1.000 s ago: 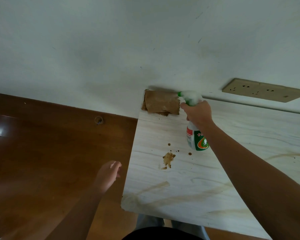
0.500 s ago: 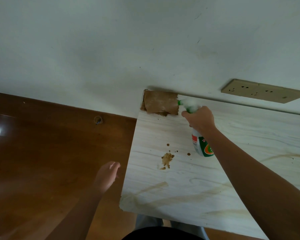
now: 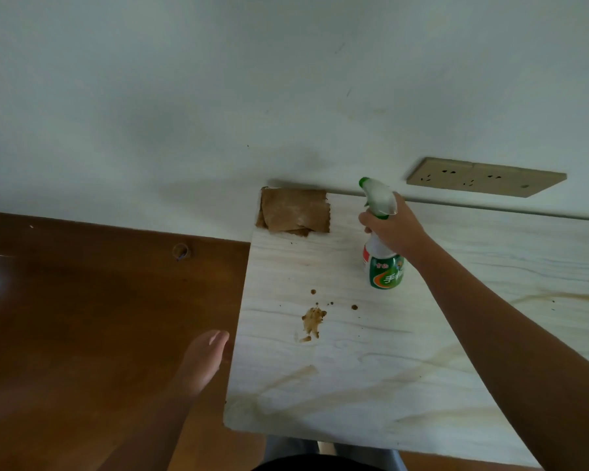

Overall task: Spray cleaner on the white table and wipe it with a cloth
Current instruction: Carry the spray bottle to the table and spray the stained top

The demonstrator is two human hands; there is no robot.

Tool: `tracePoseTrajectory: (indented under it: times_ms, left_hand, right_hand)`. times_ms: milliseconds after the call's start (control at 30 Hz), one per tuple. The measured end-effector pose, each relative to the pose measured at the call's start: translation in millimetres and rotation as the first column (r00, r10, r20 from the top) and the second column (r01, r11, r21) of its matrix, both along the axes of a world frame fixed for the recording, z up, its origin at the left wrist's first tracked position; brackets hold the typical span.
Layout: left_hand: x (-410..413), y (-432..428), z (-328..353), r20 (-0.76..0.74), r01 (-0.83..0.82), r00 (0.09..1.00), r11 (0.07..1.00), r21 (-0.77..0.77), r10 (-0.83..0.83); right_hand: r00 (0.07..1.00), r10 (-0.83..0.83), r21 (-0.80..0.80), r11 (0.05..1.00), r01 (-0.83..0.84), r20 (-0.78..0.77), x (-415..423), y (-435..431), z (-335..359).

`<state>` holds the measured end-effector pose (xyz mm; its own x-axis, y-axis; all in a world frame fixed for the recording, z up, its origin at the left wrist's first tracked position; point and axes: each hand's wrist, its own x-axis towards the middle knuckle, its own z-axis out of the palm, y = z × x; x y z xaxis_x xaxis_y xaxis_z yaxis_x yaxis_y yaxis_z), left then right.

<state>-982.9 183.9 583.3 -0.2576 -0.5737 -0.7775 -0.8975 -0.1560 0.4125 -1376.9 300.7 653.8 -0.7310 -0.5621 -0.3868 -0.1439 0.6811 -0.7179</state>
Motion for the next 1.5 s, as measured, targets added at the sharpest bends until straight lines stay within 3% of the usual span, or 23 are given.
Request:
tracePoseTrajectory:
  times_ms: [300,367,533,700,933,1200,1400,1500]
  left_hand:
    - [6.1,-2.5,-7.8,0.019,-0.027,0.999,1.0,0.009,0.027]
    - [8.0,-3.0,-8.1,0.011,-0.054,0.999,0.998,0.021,0.053]
    - [8.1,-2.4,-6.5,0.001,-0.096,0.995,0.994,0.055,0.096]
    - [4.8,-0.4,-5.2,-0.004,-0.088,0.996,0.995,0.043,0.088]
    - [4.2,2.2,-4.7,-0.004,-0.071,0.997,0.997,0.044,0.071]
    - [5.2,7.8,-2.4,0.013,-0.07,0.998,0.996,0.058,0.069]
    - [3.3,15.3,3.9,0.021,-0.093,0.996,0.994,0.05,0.092]
    - [6.5,19.6,6.1,0.023,-0.104,0.994,0.994,0.032,0.104]
  right_hand:
    - [0.999,-0.048,-0.289,0.956,0.052,0.022,-33.0,-45.1,14.2]
    - [0.998,-0.057,-0.281,0.959,0.049,-0.021,-28.1,-48.0,11.2]
    - [0.997,-0.063,-0.054,0.997,0.061,-0.046,-11.3,-21.3,-26.8]
    - [0.979,-0.058,-0.013,0.998,0.056,-0.194,-8.1,-3.8,-32.0]
    - [0.978,-0.166,-0.116,0.982,0.152,-0.123,-5.4,15.2,-31.9]
    - [0.949,-0.181,-0.128,0.98,0.152,-0.26,-28.8,27.1,-28.9]
    - [0.961,-0.181,-0.158,0.976,0.15,-0.21,-29.5,36.1,-32.3]
    - [0.949,-0.188,-0.123,0.979,0.161,-0.255,-32.3,39.0,-32.2]
